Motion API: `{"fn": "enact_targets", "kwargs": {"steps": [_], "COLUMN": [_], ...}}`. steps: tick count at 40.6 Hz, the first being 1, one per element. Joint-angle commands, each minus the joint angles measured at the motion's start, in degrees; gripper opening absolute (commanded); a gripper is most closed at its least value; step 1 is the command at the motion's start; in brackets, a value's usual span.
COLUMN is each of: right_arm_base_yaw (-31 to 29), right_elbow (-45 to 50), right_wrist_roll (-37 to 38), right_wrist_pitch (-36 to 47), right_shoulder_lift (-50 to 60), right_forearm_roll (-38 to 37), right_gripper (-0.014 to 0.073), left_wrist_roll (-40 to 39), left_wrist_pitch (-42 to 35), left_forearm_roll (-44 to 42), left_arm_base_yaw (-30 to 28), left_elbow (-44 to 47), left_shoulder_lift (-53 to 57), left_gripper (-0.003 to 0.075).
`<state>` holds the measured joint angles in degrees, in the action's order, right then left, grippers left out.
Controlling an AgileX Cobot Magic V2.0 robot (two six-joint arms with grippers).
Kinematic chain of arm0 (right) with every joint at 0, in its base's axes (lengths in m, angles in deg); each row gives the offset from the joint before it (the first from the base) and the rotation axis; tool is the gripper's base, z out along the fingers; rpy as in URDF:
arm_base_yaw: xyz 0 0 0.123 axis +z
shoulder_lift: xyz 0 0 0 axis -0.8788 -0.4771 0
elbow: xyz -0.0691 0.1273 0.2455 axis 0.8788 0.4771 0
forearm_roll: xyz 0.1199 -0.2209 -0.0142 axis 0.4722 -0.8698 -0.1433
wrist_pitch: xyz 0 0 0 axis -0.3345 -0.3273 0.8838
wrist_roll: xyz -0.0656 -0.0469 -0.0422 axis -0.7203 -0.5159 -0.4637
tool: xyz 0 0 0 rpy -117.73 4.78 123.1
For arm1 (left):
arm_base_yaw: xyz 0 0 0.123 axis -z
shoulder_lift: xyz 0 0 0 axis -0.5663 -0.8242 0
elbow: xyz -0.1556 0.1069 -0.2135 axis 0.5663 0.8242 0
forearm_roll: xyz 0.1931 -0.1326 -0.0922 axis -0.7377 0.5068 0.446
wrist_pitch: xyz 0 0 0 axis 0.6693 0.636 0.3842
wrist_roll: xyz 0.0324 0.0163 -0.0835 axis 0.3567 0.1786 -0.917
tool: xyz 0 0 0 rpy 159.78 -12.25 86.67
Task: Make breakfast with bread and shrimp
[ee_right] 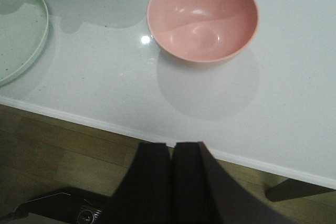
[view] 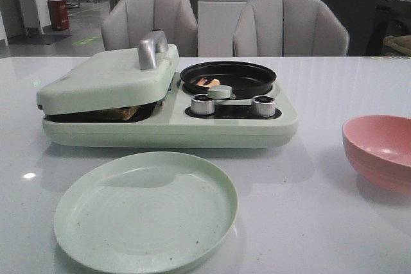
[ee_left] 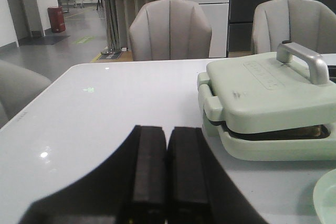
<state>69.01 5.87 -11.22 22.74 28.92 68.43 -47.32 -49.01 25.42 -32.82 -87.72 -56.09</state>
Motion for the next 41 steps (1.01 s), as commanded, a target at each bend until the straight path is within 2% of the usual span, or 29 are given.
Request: {"fn": "enact_targets", "kwargs": {"steps": [1, 33, 37, 41], "right_arm_base_yaw": [0.05, -0.01, -1.88, -5.53], "right_elbow": [-1.62, -1.62, -0.07, 5.46], "right_wrist_roll": [-0.08, -0.08, -0.08, -0.08], "right_wrist_pitch": [3.92, 4.15, 9.63, 20.69], "right_shoulder_lift": [-0.44, -0.44, 2.26, 6.86], "right_forearm_roll": [0.42, 0.27, -1.73, -2.85], "right_gripper": [0.0035, 0.0035, 0.0035, 0.0035], "left_wrist_roll": [0.03, 0.03, 0.03, 0.03], "left_wrist_pitch": [-5.11, -5.11, -5.11, -5.11], "left_forearm_roll": [0.38, 0.38, 0.38, 0.38], "left_arm_base_yaw": [0.50, 0.50, 0.50, 0.50], "left_elbow": [1.77, 1.77, 1.77, 1.77], "left_shoulder_lift": [1.10, 1.10, 1.10, 1.10], "left_gripper": [0.0102, 0.0102, 0.0101, 0.0101]}}
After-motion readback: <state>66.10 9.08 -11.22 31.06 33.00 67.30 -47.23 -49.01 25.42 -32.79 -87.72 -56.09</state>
